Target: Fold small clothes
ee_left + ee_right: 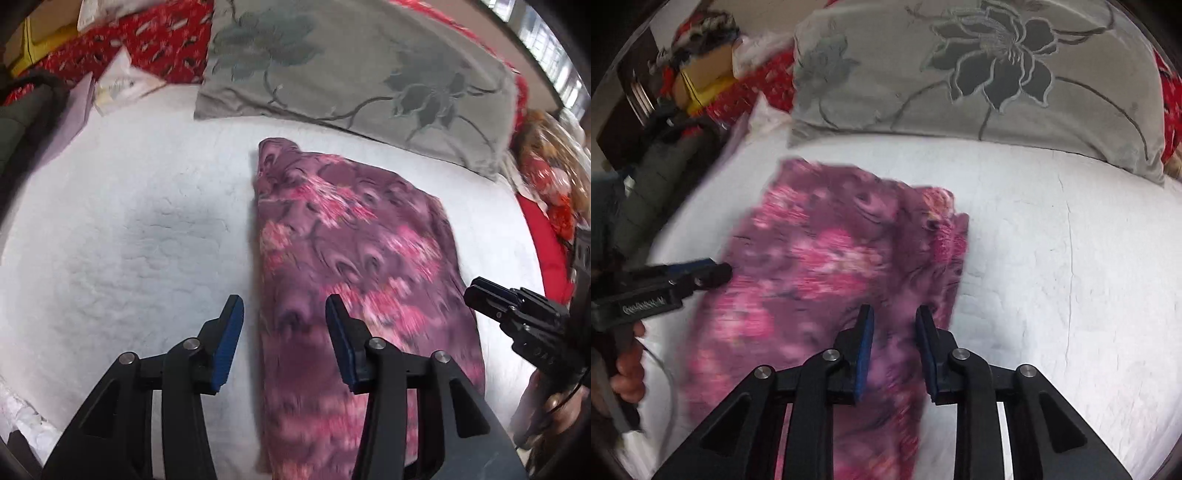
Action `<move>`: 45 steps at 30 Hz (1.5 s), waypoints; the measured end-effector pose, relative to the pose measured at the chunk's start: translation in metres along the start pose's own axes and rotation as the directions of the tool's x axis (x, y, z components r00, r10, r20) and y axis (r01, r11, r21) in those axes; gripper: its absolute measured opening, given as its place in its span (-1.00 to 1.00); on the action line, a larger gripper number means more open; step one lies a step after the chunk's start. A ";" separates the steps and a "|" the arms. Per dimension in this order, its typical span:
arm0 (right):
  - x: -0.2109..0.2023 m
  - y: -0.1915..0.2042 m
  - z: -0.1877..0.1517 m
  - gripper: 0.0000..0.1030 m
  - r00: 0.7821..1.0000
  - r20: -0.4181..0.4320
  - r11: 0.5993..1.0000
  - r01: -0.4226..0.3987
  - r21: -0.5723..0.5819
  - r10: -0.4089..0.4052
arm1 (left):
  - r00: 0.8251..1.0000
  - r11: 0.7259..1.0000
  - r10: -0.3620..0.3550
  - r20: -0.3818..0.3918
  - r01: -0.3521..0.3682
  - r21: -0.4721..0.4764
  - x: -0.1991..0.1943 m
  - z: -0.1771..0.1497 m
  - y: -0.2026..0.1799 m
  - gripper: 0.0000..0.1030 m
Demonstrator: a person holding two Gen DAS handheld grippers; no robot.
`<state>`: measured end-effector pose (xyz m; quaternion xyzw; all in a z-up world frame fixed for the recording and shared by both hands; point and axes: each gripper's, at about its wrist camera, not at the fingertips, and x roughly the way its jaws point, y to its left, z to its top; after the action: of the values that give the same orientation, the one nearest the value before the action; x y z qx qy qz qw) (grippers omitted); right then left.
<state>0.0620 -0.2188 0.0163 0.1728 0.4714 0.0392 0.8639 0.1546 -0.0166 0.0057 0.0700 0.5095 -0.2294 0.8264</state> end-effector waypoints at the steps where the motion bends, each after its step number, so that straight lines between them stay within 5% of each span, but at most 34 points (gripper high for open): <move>1: -0.006 0.001 -0.005 -0.47 1.000 0.003 1.000 -0.029 0.002 0.029 | 1.000 1.000 0.007 -0.007 -0.007 0.000 0.002 -0.010 0.000 -0.13; 3: -0.001 0.003 -0.022 -0.33 0.999 -0.039 1.000 -0.024 -0.003 0.024 | 0.997 1.000 0.022 -0.072 -0.022 0.008 0.019 -0.026 -0.002 -0.11; 5: 0.019 0.004 -0.036 -0.32 0.987 -0.135 0.995 0.082 -0.052 -0.088 | 0.998 0.999 0.032 -0.058 -0.032 -0.001 0.021 -0.034 -0.002 -0.11; 10: -0.017 0.006 -0.048 -0.27 0.993 -0.092 0.996 0.067 -0.052 -0.071 | 0.999 1.000 0.019 -0.041 -0.018 0.019 -0.008 -0.052 0.000 -0.12; 15: -0.011 -0.004 -0.084 -0.07 0.975 -0.176 0.989 0.127 -0.077 -0.139 | 0.987 0.998 0.061 -0.148 -0.060 0.014 0.019 -0.083 -0.001 -0.08; 22: -0.031 -0.006 -0.098 0.05 0.976 -0.157 0.989 0.144 -0.042 -0.149 | 0.987 0.996 0.088 -0.136 -0.086 0.018 0.006 -0.095 -0.005 -0.08; 25: -0.023 -0.007 -0.108 -0.12 0.969 -0.199 0.989 0.143 -0.022 -0.145 | 0.986 0.996 0.089 -0.141 -0.090 0.005 0.005 -0.098 -0.006 -0.08; 27: -0.030 -0.003 -0.109 -0.80 0.984 -0.172 0.999 0.053 0.007 -0.051 | 0.985 0.995 0.100 -0.138 -0.098 0.018 0.003 -0.098 -0.007 -0.08; 28: -0.034 0.001 -0.109 -0.88 0.987 -0.161 1.000 0.027 0.004 -0.026 | 0.985 0.995 0.104 -0.137 -0.101 0.024 0.002 -0.099 -0.007 -0.08; 32: -0.053 0.010 -0.106 -0.88 0.997 -0.073 0.999 0.017 -0.029 -0.019 | 0.985 0.994 0.105 -0.135 -0.103 0.026 0.001 -0.100 -0.009 -0.08; 39: -0.027 -0.005 -0.112 -0.79 0.978 -0.188 0.995 0.097 0.006 -0.095 | 0.987 0.996 0.089 -0.131 -0.086 0.030 -0.001 -0.094 -0.004 -0.08; 45: -0.052 0.005 -0.068 -0.75 0.996 -0.027 0.996 0.088 0.015 -0.087 | 0.999 0.999 0.029 -0.031 -0.031 -0.043 -0.017 -0.061 0.005 -0.07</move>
<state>-0.0225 -0.2082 0.0256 0.1585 0.4903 -0.0001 0.8570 0.1009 0.0144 -0.0087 0.0632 0.5257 -0.2049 0.8232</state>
